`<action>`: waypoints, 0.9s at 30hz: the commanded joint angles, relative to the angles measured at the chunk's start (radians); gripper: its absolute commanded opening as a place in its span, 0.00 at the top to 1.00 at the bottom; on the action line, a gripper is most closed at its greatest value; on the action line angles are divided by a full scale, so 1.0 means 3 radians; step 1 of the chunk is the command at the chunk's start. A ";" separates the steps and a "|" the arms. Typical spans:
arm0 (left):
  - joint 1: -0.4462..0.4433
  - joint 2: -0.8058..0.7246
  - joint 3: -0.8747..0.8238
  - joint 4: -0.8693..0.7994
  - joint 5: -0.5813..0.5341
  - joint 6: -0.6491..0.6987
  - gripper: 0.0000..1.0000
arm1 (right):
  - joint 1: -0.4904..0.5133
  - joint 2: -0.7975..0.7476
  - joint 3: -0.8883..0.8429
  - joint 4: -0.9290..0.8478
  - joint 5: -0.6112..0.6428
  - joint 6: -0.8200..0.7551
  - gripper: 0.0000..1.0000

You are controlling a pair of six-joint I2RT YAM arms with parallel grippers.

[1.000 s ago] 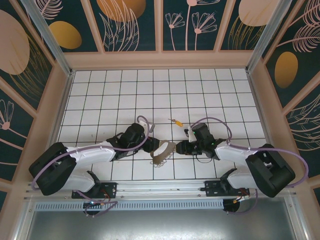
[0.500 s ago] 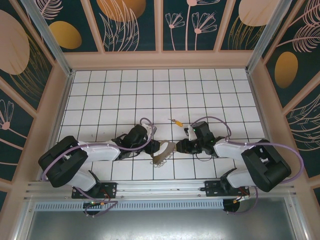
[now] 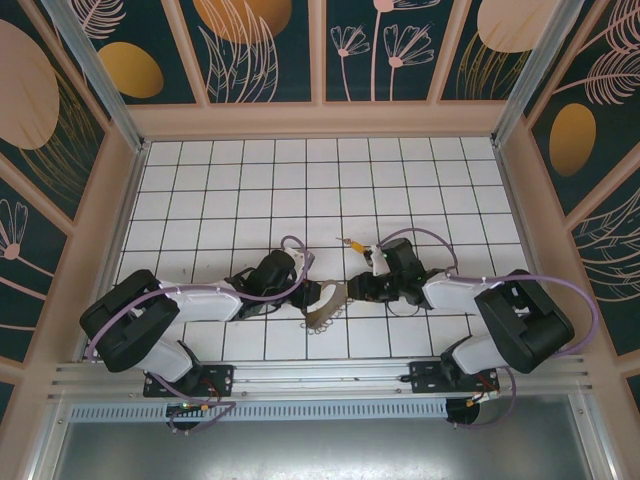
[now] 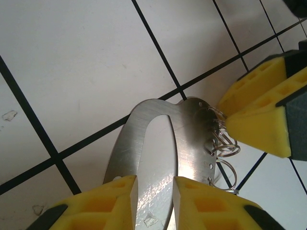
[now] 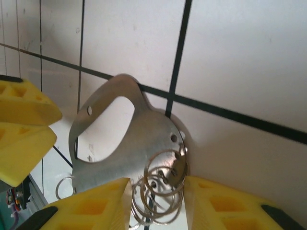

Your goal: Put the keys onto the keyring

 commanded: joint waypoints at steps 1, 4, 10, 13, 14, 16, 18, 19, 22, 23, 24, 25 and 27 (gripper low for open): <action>-0.0021 0.0034 0.0047 0.0048 0.0023 -0.0024 0.75 | -0.0018 0.0013 0.0088 0.0210 0.0100 -0.0026 0.65; -0.0021 0.0047 0.0042 0.0067 0.0037 -0.0029 0.75 | -0.0029 0.0006 0.0092 0.0200 0.0160 -0.0032 0.65; -0.0020 0.0032 0.0042 0.0061 0.0042 -0.0028 0.76 | -0.0024 0.0082 0.0128 0.0048 0.0214 -0.0154 0.67; -0.0021 0.0021 0.0047 0.0048 0.0036 -0.0024 0.76 | 0.0029 0.0033 0.0181 -0.0221 0.0425 -0.0275 0.66; -0.0021 0.0021 0.0047 0.0042 0.0036 -0.0024 0.76 | 0.0067 0.0016 0.0218 -0.0330 0.0537 -0.0324 0.66; -0.0021 0.0019 0.0051 0.0028 0.0025 -0.0016 0.76 | 0.0135 -0.0028 0.0267 -0.0544 0.0729 -0.0402 0.65; -0.0019 0.0021 0.0052 0.0010 0.0020 -0.0008 0.76 | 0.0132 -0.0074 0.0238 -0.0595 0.0742 -0.0391 0.65; -0.0020 0.0021 0.0056 -0.0002 0.0017 -0.0003 0.76 | 0.0131 -0.0108 0.0212 -0.0597 0.0727 -0.0363 0.65; -0.0017 0.0016 0.0065 -0.0038 0.0002 0.0008 0.76 | 0.0124 -0.0212 0.0138 -0.0598 0.0633 -0.0276 0.65; -0.0018 0.0016 0.0059 -0.0044 -0.0001 0.0017 0.76 | 0.0125 -0.0252 0.0121 -0.0601 0.0604 -0.0247 0.64; -0.0021 0.0011 0.0060 -0.0047 -0.0006 0.0020 0.76 | 0.0124 -0.0307 0.0109 -0.0610 0.0586 -0.0214 0.64; -0.0018 0.0011 0.0056 -0.0049 -0.0005 0.0027 0.76 | 0.0119 -0.0358 0.0094 -0.0613 0.0561 -0.0180 0.63; -0.0021 0.0006 0.0057 -0.0050 -0.0011 0.0037 0.76 | 0.0087 -0.0421 0.0061 -0.0574 0.0450 -0.0109 0.62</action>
